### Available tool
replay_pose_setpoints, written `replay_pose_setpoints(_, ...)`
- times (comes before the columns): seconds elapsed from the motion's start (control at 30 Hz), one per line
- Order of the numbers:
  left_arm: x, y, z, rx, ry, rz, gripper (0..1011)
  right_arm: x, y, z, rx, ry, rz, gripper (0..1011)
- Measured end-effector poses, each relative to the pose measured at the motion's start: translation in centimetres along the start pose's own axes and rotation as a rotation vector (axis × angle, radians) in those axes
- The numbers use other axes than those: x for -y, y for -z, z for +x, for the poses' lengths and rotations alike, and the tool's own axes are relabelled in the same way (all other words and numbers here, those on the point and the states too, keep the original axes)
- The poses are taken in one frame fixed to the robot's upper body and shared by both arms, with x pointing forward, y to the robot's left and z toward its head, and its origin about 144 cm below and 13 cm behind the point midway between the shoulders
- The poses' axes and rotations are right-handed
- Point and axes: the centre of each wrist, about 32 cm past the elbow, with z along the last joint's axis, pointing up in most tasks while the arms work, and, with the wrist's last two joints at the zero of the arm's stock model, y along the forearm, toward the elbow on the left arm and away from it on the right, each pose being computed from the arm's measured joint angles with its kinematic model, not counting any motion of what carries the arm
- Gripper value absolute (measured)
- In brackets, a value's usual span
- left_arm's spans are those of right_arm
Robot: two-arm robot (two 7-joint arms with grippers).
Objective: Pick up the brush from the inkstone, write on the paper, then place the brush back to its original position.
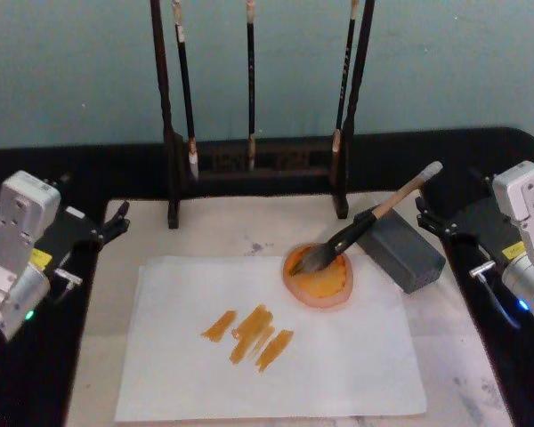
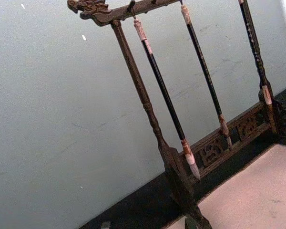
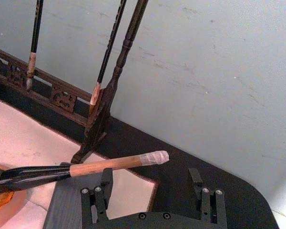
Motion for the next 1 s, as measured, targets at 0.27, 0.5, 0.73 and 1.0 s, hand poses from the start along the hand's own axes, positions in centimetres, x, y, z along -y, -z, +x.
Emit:
replay_pose_setpoints(0.27, 0.00, 0.00, 0.00, 0.000, 0.000, 0.000, 1010, 0.00, 0.00, 0.00, 0.000, 0.000, 0.000, 1000)
replay_pose_setpoints(0.5, 0.00, 0.00, 0.00, 0.000, 0.000, 0.000, 1010, 0.00, 0.00, 0.00, 0.000, 0.000, 0.000, 1000)
replay_pose_setpoints(0.73, 0.00, 0.00, 0.00, 0.000, 0.000, 0.000, 1010, 0.00, 0.00, 0.00, 0.000, 0.000, 0.000, 1000)
replay_pose_setpoints(1.0, 0.00, 0.00, 0.00, 0.000, 0.000, 0.000, 1010, 0.00, 0.00, 0.00, 0.000, 0.000, 0.000, 1000)
